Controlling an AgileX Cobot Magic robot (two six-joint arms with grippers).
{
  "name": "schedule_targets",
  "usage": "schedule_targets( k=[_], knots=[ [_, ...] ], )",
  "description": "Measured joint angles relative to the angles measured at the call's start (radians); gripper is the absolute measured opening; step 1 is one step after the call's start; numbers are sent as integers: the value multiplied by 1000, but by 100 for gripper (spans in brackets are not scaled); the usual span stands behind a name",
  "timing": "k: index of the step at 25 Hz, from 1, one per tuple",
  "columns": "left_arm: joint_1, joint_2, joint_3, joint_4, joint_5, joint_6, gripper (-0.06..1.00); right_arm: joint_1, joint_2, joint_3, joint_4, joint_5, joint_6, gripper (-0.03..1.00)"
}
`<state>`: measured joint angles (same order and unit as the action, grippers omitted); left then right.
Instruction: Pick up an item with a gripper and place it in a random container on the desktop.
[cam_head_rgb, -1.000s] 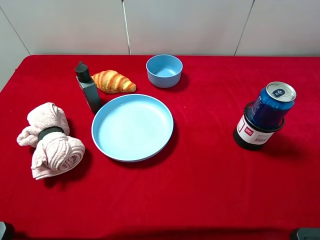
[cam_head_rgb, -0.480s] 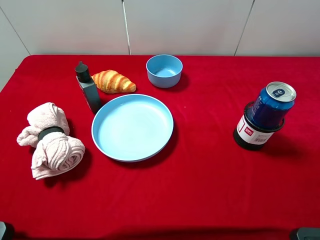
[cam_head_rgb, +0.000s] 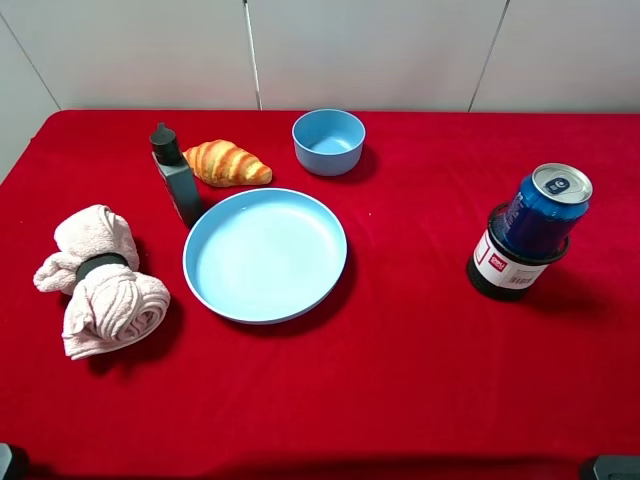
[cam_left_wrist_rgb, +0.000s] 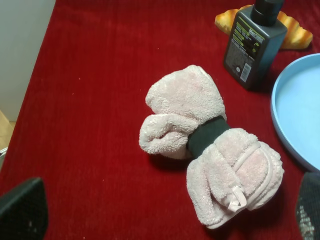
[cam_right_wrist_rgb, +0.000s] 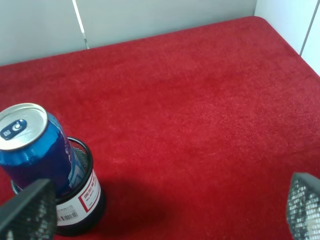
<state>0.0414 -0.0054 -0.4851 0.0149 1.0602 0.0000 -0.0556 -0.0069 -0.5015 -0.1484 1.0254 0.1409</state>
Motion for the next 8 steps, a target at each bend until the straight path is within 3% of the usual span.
schedule_targets(
  k=[8],
  knots=[
    [0,0,0,0,0,0,99,0,0,0,0,0,-3,69]
  ],
)
